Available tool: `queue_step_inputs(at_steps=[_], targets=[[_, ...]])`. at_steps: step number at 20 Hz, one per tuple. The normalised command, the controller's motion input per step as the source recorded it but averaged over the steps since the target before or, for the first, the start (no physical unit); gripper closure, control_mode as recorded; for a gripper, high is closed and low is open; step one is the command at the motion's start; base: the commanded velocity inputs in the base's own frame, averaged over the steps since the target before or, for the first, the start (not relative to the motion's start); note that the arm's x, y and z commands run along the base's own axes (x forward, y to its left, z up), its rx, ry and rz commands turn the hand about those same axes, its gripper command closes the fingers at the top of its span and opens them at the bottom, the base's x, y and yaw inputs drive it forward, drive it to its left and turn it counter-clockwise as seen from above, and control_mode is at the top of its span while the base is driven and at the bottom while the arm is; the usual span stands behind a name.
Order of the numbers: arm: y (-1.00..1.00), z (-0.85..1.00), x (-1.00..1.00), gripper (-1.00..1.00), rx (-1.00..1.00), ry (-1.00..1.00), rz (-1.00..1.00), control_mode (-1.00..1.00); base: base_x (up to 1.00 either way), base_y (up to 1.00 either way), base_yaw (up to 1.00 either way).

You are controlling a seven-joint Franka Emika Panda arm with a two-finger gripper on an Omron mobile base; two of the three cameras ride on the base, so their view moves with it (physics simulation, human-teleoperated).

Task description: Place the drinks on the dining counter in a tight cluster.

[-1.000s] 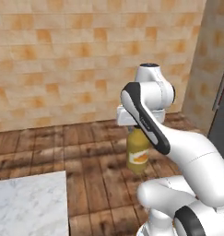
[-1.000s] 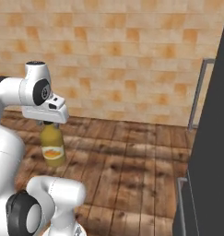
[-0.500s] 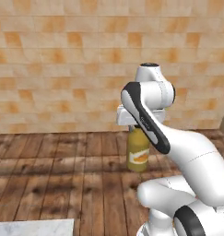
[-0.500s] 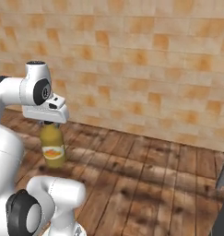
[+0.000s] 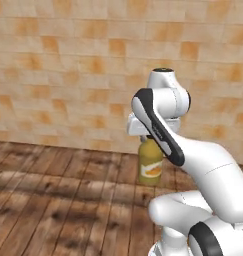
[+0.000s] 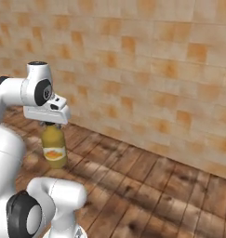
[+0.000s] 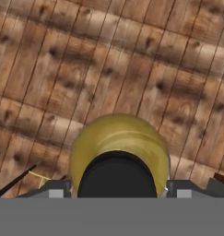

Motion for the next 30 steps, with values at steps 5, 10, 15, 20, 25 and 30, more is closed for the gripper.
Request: queue_step_inputs(at_steps=[5, 10, 15, 20, 25, 30], targets=[[0.0, 0.0, 0.0, 1.0, 0.0, 0.0, 0.0, 1.0, 0.72, 0.0, 0.44], [0.0, 0.0, 0.0, 1.0, 0.0, 0.0, 0.0, 1.0, 0.6, 0.0, 0.58], [0.0, 0.0, 0.0, 1.0, 0.0, 0.0, 0.0, 1.0, 0.47, 0.0, 0.71], [0.0, 0.0, 0.0, 1.0, 0.0, 0.0, 0.0, 1.0, 0.56, 0.0, 0.62], [0.0, 0.0, 0.0, 1.0, 0.0, 0.0, 0.0, 1.0, 0.7, 0.0, 0.45], [0.0, 0.0, 0.0, 1.0, 0.0, 0.0, 0.0, 1.0, 0.83, 0.0, 0.26]])
